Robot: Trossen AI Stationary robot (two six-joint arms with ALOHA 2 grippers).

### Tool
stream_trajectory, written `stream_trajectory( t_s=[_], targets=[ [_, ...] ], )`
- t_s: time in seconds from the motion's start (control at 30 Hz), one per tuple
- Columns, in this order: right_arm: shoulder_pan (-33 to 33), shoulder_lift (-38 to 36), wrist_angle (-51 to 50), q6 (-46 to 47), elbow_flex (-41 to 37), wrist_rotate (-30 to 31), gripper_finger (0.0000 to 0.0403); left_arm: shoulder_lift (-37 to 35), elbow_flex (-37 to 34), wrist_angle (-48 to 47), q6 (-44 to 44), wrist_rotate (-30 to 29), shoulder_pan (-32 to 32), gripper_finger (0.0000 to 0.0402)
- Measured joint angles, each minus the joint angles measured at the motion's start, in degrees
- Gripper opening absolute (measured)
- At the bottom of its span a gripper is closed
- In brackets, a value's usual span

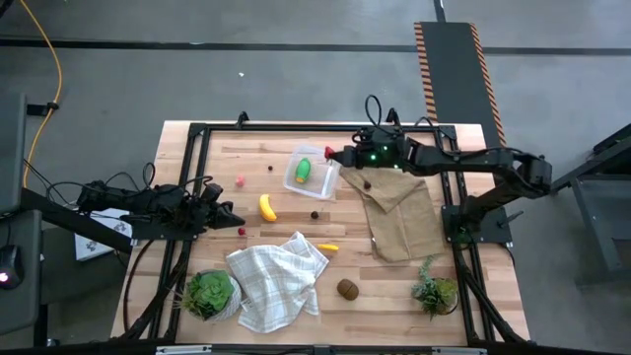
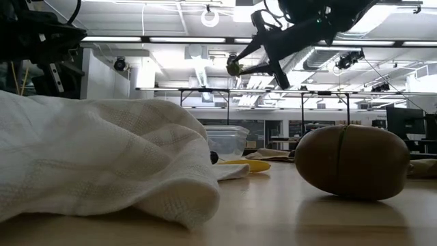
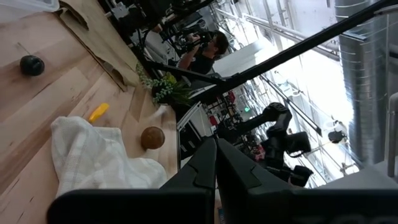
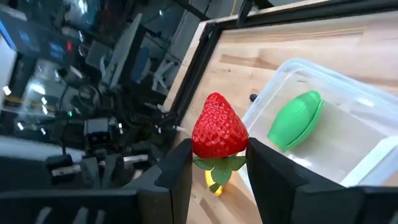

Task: Pick and placing Produce into tupperware
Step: Put the red strawberry into the transparent bin

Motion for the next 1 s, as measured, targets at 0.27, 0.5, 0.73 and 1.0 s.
stream_trajectory(
  t_s=[0.27,0.5,0.73,1.0],
  targets=[
    [-2.57,1.48,-19.25,-12.71,13.73,0.46,0.0128,0.00,0.01,-0.11,-0.10,-1.40,-0.01,0.0001],
    [-4.11,10.47,-31.39,-19.58,26.07,-3.56,0.0128,0.02,0.02,-0.31,0.02,-1.95,-0.01,0.0001],
    [-3.37,22.33,-45.36,-24.78,39.25,-4.77,0.0128,0.00,0.01,-0.57,0.06,-2.47,-0.01,0.0001],
    [-2.67,32.18,-60.41,-29.81,53.52,-3.38,0.0128,0.00,0.02,-0.55,0.17,-2.49,0.00,0.0001]
  ],
)
